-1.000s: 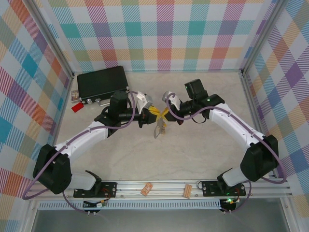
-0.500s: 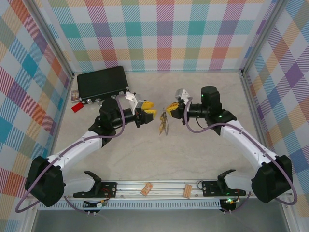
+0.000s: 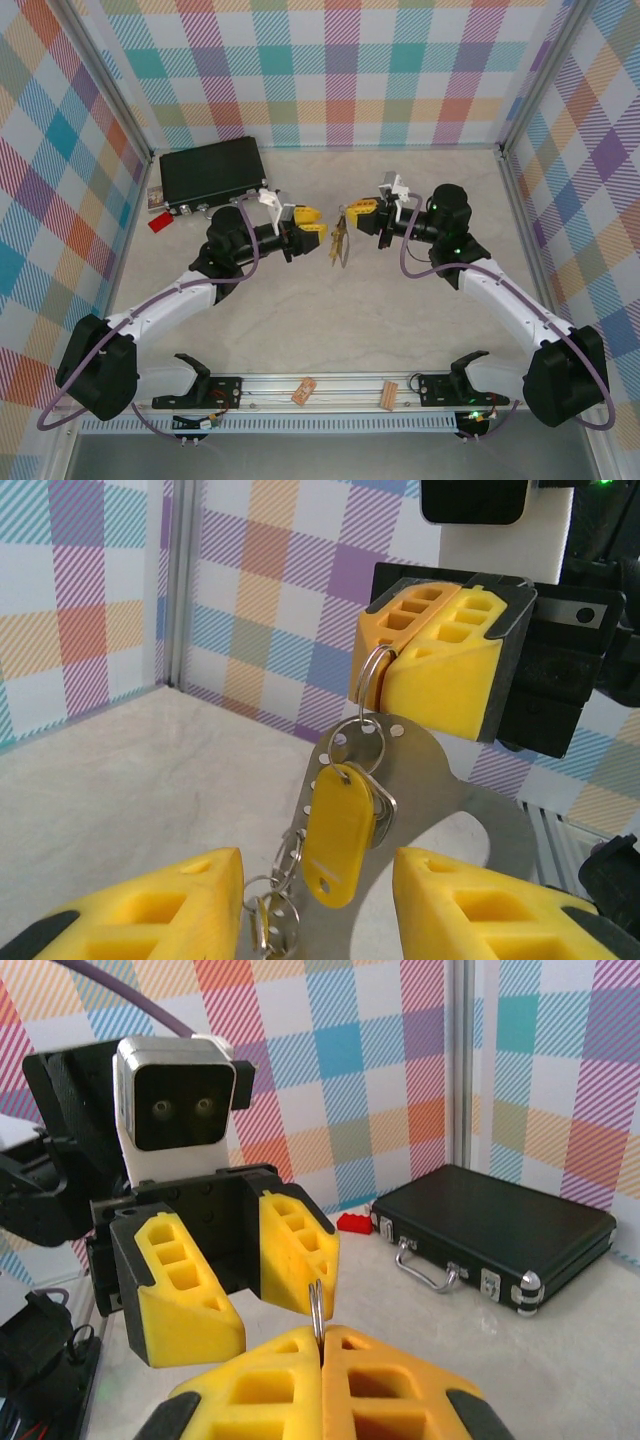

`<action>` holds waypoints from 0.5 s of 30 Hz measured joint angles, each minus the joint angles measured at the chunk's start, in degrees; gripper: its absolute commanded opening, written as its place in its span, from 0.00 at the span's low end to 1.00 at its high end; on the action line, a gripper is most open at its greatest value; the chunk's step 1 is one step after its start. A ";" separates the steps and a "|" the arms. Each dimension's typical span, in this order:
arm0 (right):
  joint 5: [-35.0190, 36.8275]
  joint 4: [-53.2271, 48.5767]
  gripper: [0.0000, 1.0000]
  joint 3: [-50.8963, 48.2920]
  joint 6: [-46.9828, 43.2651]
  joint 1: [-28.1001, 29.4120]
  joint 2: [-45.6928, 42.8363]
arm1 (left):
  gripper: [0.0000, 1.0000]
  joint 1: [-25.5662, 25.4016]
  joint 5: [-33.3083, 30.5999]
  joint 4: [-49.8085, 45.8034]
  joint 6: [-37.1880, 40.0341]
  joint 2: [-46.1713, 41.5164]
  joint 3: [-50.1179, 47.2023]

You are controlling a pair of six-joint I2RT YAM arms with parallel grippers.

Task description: Put the keys on the keyring

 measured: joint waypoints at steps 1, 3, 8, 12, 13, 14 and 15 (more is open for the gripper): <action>0.15 0.74 0.00 -0.24 0.59 0.00 -0.04 | 0.45 0.00 -0.02 0.70 -0.20 0.00 -0.31; 0.37 1.97 0.00 -0.81 1.55 0.00 -0.15 | 0.51 -0.31 -0.48 2.60 -0.70 0.28 -1.25; 0.57 3.52 0.00 -1.81 3.41 0.00 -0.20 | 0.52 -3.17 -4.17 4.13 0.81 1.51 -2.86; 0.57 3.76 0.00 -1.86 4.17 0.00 -0.26 | 0.53 -6.14 -7.65 4.11 3.72 1.95 -3.02; 0.55 3.78 0.00 -1.86 4.20 0.00 -0.31 | 0.52 -6.62 -8.35 4.11 4.22 1.99 -3.02; 0.55 3.78 0.00 -1.86 4.20 0.00 -0.35 | 0.53 -6.97 -8.94 4.11 4.79 2.05 -3.02; 0.55 3.78 0.00 -1.88 4.22 0.00 -0.37 | 0.53 -7.34 -9.53 4.13 5.27 2.23 -2.99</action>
